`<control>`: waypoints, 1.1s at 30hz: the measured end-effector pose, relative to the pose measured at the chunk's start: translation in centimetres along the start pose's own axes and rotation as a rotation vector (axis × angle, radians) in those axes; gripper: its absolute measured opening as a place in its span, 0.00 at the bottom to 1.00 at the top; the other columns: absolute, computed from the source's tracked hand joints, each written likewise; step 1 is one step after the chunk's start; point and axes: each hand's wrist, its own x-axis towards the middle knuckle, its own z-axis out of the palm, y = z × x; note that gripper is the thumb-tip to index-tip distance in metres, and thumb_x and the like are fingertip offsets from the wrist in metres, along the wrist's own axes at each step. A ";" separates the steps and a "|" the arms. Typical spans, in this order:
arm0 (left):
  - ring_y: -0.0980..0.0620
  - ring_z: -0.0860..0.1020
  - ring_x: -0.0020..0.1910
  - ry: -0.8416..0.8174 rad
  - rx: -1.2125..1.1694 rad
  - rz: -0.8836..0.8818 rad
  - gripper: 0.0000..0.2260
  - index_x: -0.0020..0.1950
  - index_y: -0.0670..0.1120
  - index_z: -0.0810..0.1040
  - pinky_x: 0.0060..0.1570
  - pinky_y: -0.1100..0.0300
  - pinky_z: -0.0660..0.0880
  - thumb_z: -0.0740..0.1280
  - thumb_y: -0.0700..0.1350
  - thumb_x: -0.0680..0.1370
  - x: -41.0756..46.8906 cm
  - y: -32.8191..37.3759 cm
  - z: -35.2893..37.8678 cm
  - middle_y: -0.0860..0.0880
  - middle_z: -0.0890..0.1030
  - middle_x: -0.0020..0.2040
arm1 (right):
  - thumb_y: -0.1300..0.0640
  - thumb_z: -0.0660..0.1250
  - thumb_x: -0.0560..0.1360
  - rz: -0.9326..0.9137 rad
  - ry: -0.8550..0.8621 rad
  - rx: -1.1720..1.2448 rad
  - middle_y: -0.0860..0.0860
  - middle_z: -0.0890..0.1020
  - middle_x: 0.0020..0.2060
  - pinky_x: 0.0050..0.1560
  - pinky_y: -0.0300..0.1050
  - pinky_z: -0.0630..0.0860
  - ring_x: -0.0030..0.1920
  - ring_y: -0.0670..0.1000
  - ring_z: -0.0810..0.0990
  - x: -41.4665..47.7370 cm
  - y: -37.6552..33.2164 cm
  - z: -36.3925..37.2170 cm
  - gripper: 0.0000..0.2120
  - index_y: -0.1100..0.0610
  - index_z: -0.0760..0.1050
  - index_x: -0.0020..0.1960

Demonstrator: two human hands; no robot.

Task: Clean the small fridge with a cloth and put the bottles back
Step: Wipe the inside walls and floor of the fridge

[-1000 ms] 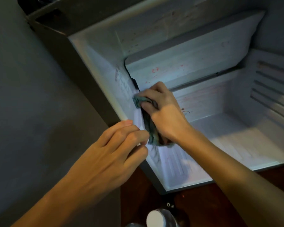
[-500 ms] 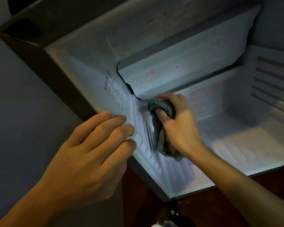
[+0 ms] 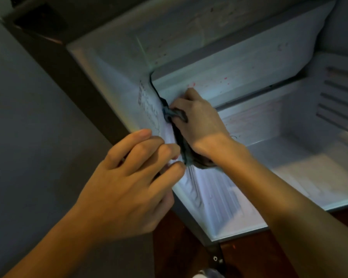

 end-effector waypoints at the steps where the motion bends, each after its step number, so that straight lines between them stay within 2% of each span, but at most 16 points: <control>1: 0.44 0.72 0.56 0.001 -0.004 -0.001 0.07 0.47 0.46 0.78 0.70 0.53 0.55 0.61 0.44 0.75 0.0 0.0 0.1 0.45 0.80 0.54 | 0.58 0.65 0.78 -0.014 -0.001 0.103 0.52 0.72 0.54 0.50 0.54 0.75 0.51 0.58 0.76 -0.8 0.5 -0.3 0.08 0.53 0.79 0.57; 3: 0.44 0.71 0.55 0.014 -0.033 -0.027 0.05 0.47 0.46 0.72 0.69 0.53 0.55 0.59 0.45 0.75 0.1 0.3 0.2 0.46 0.74 0.55 | 0.57 0.67 0.78 -0.050 0.021 0.222 0.51 0.73 0.51 0.50 0.53 0.74 0.48 0.54 0.77 -2.9 0.7 -0.9 0.08 0.53 0.81 0.56; 5: 0.44 0.71 0.53 0.032 -0.053 -0.068 0.04 0.47 0.47 0.69 0.67 0.52 0.55 0.59 0.45 0.75 0.0 0.5 0.5 0.47 0.71 0.55 | 0.56 0.67 0.79 -0.089 0.038 0.277 0.49 0.73 0.53 0.51 0.48 0.75 0.50 0.51 0.77 -5.7 0.1 -1.5 0.09 0.51 0.81 0.58; 9: 0.43 0.70 0.54 0.056 -0.019 -0.086 0.06 0.50 0.48 0.71 0.65 0.49 0.57 0.58 0.46 0.76 0.1 0.8 1.0 0.47 0.72 0.55 | 0.60 0.70 0.75 -0.094 0.023 0.406 0.44 0.70 0.58 0.56 0.45 0.76 0.57 0.49 0.75 -11.1 -0.4 -1.8 0.12 0.50 0.79 0.58; 12: 0.42 0.69 0.55 0.052 0.019 -0.048 0.07 0.52 0.48 0.73 0.67 0.50 0.57 0.60 0.45 0.76 0.1 0.7 1.0 0.47 0.75 0.55 | 0.61 0.68 0.72 0.071 0.014 0.777 0.43 0.72 0.61 0.63 0.39 0.71 0.64 0.48 0.73 -12.5 0.0 -1.2 0.17 0.46 0.80 0.57; 14: 0.43 0.71 0.55 0.079 0.053 -0.014 0.06 0.51 0.47 0.74 0.68 0.51 0.57 0.62 0.44 0.75 0.0 0.4 1.0 0.46 0.79 0.52 | 0.63 0.67 0.75 0.245 -0.033 1.071 0.43 0.73 0.65 0.64 0.31 0.68 0.67 0.40 0.72 -12.9 0.7 -0.6 0.19 0.46 0.79 0.61; 16: 0.43 0.72 0.55 0.106 0.085 0.009 0.05 0.50 0.46 0.75 0.69 0.52 0.57 0.64 0.44 0.75 -0.1 0.1 1.1 0.45 0.81 0.50 | 0.63 0.64 0.80 0.299 -0.042 1.005 0.41 0.71 0.68 0.62 0.25 0.65 0.67 0.34 0.69 -13.2 1.7 1.1 0.19 0.44 0.74 0.66; 18: 0.43 0.71 0.55 0.120 0.108 0.016 0.05 0.49 0.46 0.75 0.69 0.52 0.57 0.65 0.45 0.75 0.0 0.0 1.4 0.45 0.81 0.48 | 0.59 0.62 0.82 0.375 -0.015 0.893 0.41 0.73 0.67 0.61 0.26 0.67 0.66 0.35 0.71 -12.6 3.2 3.2 0.18 0.42 0.72 0.67; 20: 0.43 0.71 0.55 0.140 0.125 0.007 0.05 0.47 0.46 0.75 0.68 0.52 0.57 0.66 0.46 0.75 -0.1 0.1 1.7 0.46 0.81 0.48 | 0.57 0.62 0.82 0.416 0.023 0.865 0.43 0.78 0.62 0.65 0.36 0.71 0.63 0.42 0.77 -10.3 3.8 4.7 0.14 0.42 0.75 0.64; 22: 0.43 0.70 0.55 0.164 0.133 0.008 0.05 0.47 0.46 0.74 0.67 0.52 0.57 0.66 0.46 0.75 -0.2 0.1 2.0 0.46 0.79 0.49 | 0.53 0.62 0.80 0.491 0.065 0.809 0.44 0.79 0.58 0.69 0.51 0.69 0.61 0.48 0.76 -7.1 3.3 5.0 0.12 0.45 0.79 0.61; 23: 0.43 0.70 0.55 0.172 0.138 0.016 0.05 0.47 0.46 0.74 0.67 0.52 0.56 0.66 0.46 0.75 -0.2 0.1 2.1 0.46 0.78 0.50 | 0.53 0.62 0.80 0.467 0.064 0.725 0.45 0.77 0.57 0.68 0.51 0.65 0.60 0.48 0.73 -6.1 2.8 4.7 0.12 0.47 0.80 0.60; 24: 0.43 0.70 0.55 0.175 0.143 0.027 0.05 0.47 0.46 0.74 0.66 0.51 0.56 0.66 0.46 0.75 -0.2 0.0 2.2 0.46 0.77 0.50 | 0.54 0.61 0.81 0.408 0.074 0.631 0.46 0.75 0.56 0.66 0.45 0.62 0.59 0.48 0.69 -5.8 2.3 4.3 0.12 0.49 0.80 0.60; 26: 0.41 0.69 0.54 0.177 0.142 0.034 0.05 0.48 0.46 0.74 0.65 0.50 0.57 0.65 0.46 0.76 -0.3 -0.1 2.4 0.45 0.78 0.49 | 0.53 0.59 0.82 0.268 0.056 0.524 0.44 0.72 0.61 0.59 0.35 0.60 0.60 0.48 0.67 -8.1 0.8 2.9 0.14 0.46 0.77 0.65; 28: 0.41 0.69 0.53 0.185 0.116 -0.005 0.04 0.47 0.46 0.75 0.64 0.50 0.58 0.65 0.45 0.75 -0.2 0.3 2.6 0.45 0.80 0.47 | 0.52 0.58 0.82 0.094 0.074 0.494 0.42 0.70 0.65 0.60 0.36 0.61 0.63 0.48 0.68 -12.8 -0.4 1.8 0.17 0.45 0.73 0.69; 30: 0.41 0.69 0.52 0.187 0.106 -0.047 0.04 0.44 0.45 0.77 0.62 0.50 0.59 0.64 0.44 0.75 -0.2 0.8 2.6 0.45 0.81 0.45 | 0.52 0.58 0.81 0.013 0.065 0.479 0.42 0.69 0.67 0.61 0.39 0.59 0.64 0.48 0.67 -15.0 -0.2 1.4 0.18 0.47 0.73 0.69; 33: 0.40 0.70 0.52 0.147 0.091 -0.072 0.09 0.40 0.45 0.80 0.59 0.46 0.63 0.63 0.45 0.76 -0.2 0.7 2.8 0.45 0.82 0.44 | 0.53 0.57 0.82 0.028 0.082 0.340 0.46 0.71 0.64 0.59 0.43 0.59 0.63 0.50 0.68 -9.9 1.6 2.8 0.17 0.48 0.73 0.69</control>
